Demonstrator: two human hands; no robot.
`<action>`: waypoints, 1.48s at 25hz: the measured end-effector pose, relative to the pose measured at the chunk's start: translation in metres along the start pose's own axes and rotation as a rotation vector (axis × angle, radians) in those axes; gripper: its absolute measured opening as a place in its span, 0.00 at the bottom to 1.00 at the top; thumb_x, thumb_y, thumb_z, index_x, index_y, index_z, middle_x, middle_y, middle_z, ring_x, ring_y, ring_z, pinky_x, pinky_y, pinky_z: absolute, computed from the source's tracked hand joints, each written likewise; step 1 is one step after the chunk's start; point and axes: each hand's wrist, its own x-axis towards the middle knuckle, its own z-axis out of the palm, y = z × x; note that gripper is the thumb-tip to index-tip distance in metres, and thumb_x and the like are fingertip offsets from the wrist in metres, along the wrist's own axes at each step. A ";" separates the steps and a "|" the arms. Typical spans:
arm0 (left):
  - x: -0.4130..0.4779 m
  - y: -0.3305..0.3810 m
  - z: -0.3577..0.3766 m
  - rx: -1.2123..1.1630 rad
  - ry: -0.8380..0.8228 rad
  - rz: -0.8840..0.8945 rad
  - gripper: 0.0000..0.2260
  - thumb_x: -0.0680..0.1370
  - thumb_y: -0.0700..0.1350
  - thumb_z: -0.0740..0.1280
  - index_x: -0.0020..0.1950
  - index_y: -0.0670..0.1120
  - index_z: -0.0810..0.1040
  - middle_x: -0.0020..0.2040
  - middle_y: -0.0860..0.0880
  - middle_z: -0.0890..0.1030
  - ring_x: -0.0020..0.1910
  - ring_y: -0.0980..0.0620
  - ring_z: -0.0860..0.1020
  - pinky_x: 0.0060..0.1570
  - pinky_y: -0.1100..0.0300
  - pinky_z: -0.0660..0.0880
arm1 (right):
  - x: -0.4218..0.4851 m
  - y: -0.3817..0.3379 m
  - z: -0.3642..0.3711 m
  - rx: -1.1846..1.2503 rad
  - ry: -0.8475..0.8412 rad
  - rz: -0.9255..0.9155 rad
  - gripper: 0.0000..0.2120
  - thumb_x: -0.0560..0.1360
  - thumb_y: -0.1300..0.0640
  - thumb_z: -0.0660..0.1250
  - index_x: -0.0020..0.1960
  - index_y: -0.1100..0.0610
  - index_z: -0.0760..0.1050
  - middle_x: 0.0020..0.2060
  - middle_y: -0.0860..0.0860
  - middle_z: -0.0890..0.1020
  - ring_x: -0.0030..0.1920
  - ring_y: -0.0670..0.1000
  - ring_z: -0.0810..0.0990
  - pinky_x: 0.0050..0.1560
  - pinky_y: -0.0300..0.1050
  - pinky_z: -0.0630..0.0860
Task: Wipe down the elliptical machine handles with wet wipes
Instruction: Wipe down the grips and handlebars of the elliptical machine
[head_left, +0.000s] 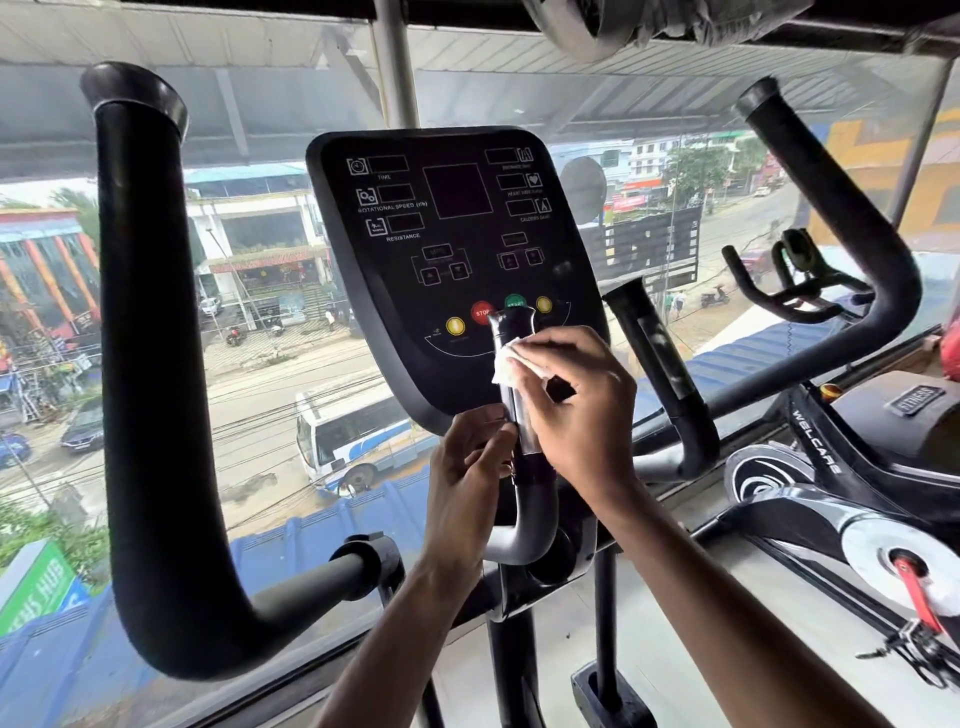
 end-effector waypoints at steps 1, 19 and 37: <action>0.000 0.000 0.000 0.002 -0.004 -0.006 0.05 0.81 0.40 0.68 0.56 0.44 0.82 0.46 0.49 0.84 0.43 0.59 0.81 0.44 0.66 0.76 | 0.001 0.002 0.000 0.037 0.013 0.064 0.06 0.78 0.60 0.75 0.53 0.61 0.86 0.49 0.52 0.85 0.50 0.48 0.84 0.52 0.47 0.82; -0.002 0.001 -0.003 -0.021 -0.043 -0.031 0.04 0.81 0.41 0.70 0.53 0.49 0.83 0.47 0.47 0.86 0.45 0.55 0.82 0.51 0.53 0.74 | 0.108 0.006 -0.015 -0.038 -0.608 0.117 0.03 0.76 0.55 0.77 0.50 0.51 0.87 0.40 0.36 0.85 0.42 0.32 0.82 0.44 0.25 0.72; -0.002 -0.002 -0.008 -0.005 -0.066 -0.036 0.14 0.71 0.50 0.69 0.55 0.50 0.84 0.49 0.51 0.86 0.46 0.56 0.82 0.53 0.54 0.77 | 0.041 0.004 -0.007 -0.207 -0.098 -0.235 0.06 0.79 0.64 0.73 0.55 0.59 0.87 0.52 0.51 0.87 0.49 0.55 0.83 0.52 0.51 0.80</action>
